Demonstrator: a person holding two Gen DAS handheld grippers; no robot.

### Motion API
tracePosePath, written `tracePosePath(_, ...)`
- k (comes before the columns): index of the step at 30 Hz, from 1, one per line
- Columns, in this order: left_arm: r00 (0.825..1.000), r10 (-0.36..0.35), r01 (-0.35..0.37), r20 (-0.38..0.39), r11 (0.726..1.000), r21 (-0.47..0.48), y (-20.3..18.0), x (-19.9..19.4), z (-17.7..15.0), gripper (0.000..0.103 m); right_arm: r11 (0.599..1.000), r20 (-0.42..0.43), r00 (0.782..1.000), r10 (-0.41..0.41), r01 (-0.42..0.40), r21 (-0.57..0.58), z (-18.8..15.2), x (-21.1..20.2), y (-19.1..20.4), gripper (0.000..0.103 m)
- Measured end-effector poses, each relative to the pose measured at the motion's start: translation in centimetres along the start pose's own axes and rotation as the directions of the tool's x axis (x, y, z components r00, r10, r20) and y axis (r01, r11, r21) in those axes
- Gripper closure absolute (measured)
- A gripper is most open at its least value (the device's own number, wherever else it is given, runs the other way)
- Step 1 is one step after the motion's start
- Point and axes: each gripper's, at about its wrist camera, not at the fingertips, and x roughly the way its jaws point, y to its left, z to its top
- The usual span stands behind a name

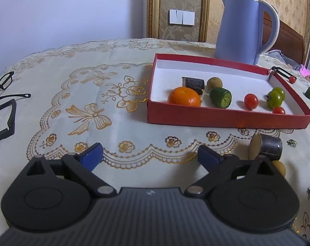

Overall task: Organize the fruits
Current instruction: 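Grasp a brown longan with the right tool, then place the longan in the tray and open the right tool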

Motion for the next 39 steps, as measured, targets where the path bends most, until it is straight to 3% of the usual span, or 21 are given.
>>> tracePosePath(5,1.000,-0.002,0.002,0.001,1.000,-0.003,0.1,0.0,0.0,0.005,0.990,0.042,0.996,0.079,-0.073,-0.120,-0.6,-1.9,4.6,0.002)
tracePosePath(8,1.000,-0.004,0.004,0.001,1.000,-0.005,0.1,0.0,0.0,0.004,0.982,0.030,0.994,0.107,-0.101,-0.160,-1.0,-1.8,6.8,0.028)
tracePosePath(9,1.000,-0.005,0.005,0.002,1.000,-0.005,0.1,0.0,0.0,0.004,0.978,0.009,0.993,0.119,-0.116,-0.172,-1.2,-1.5,7.3,0.031)
tracePosePath(12,1.000,-0.006,0.006,0.002,1.000,-0.006,0.1,-0.1,0.0,0.004,0.972,-0.039,0.988,0.150,-0.155,-0.174,-1.8,-0.5,8.3,0.031)
tracePosePath(16,1.000,-0.006,0.006,0.002,1.000,-0.006,0.1,-0.1,0.0,0.004,0.965,-0.040,0.986,0.162,-0.166,-0.201,-2.5,-0.4,9.6,0.032)
tracePosePath(17,1.000,-0.006,0.006,0.002,1.000,-0.006,0.1,-0.1,0.0,0.004,0.964,-0.037,0.986,0.163,-0.167,-0.208,-2.5,-0.3,9.9,0.036)
tracePosePath(18,1.000,-0.007,0.007,0.003,1.000,-0.007,0.1,-0.1,0.0,0.004,0.962,-0.035,0.985,0.167,-0.170,-0.213,-2.6,-0.2,10.2,0.048)
tracePosePath(22,1.000,-0.008,0.008,0.003,1.000,-0.008,0.1,0.0,0.0,0.004,0.962,-0.028,0.989,0.143,-0.146,-0.230,-2.5,0.7,11.0,0.064)
tracePosePath(23,1.000,-0.008,0.008,0.003,1.000,-0.008,0.1,0.0,0.0,0.004,0.961,-0.026,0.988,0.151,-0.153,-0.231,-2.4,0.7,11.1,0.077)
tracePosePath(24,1.000,-0.008,0.008,0.003,1.000,-0.008,0.1,0.0,0.0,0.004,0.958,-0.029,0.984,0.174,-0.176,-0.228,-2.4,0.7,11.0,0.080)
tracePosePath(32,1.000,-0.009,0.009,0.002,1.000,-0.006,0.0,0.0,0.0,0.001,0.963,0.047,0.987,0.156,-0.142,-0.227,-2.3,-0.7,9.8,0.080)
tracePosePath(35,1.000,-0.010,0.010,0.000,1.000,-0.007,0.0,0.0,0.0,0.000,0.974,0.128,0.986,0.105,-0.076,-0.211,-1.2,-1.7,8.4,0.080)
tracePosePath(39,1.000,-0.009,0.009,0.000,1.000,-0.006,0.0,0.1,0.0,0.000,0.987,0.173,0.985,0.028,0.001,-0.163,1.2,-1.2,6.2,0.080)
